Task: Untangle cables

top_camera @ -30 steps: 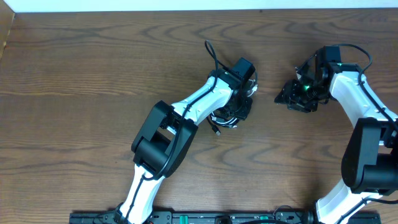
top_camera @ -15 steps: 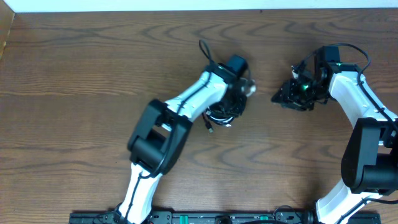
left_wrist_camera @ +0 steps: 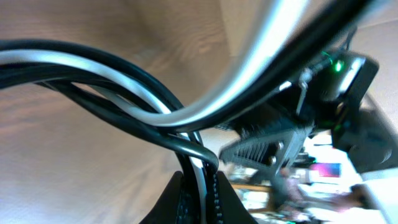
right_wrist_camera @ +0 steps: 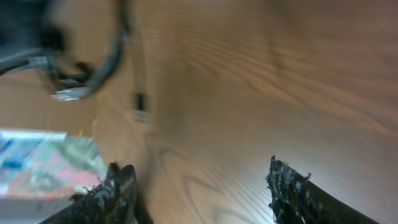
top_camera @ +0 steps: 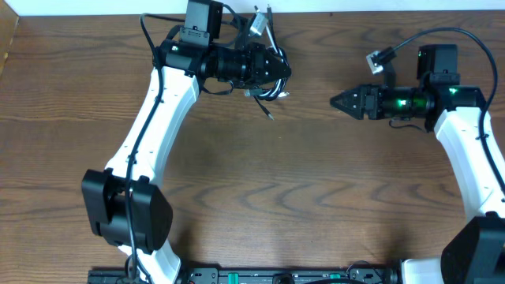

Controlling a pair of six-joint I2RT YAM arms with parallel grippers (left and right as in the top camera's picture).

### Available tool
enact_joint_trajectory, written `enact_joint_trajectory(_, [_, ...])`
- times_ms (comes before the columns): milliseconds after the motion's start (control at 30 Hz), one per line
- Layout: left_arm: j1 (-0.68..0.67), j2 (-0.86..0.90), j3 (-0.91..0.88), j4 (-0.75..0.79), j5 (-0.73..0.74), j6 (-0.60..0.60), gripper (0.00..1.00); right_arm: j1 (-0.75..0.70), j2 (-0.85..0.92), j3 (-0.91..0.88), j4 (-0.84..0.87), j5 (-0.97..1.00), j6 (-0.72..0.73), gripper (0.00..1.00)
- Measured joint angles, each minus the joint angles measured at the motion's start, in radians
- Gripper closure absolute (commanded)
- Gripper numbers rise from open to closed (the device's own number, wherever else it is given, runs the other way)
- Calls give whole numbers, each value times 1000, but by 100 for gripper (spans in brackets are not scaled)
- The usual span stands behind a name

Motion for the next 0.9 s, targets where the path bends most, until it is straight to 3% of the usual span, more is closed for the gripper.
enact_joint_trajectory(300, [-18,22,-2,133,65,-245,92,143,2,0,201,-97,28,33])
enact_joint_trajectory(467, [-25,22,-2,134,62,-294,93,159,2,0,289,-110,118,43])
enact_joint_trajectory(633, [-26,22,-2,134,39,-315,92,160,2,0,338,-113,202,47])
enact_joint_trajectory(900, [-35,22,-2,134,14,-334,93,209,2,0,340,-65,260,68])
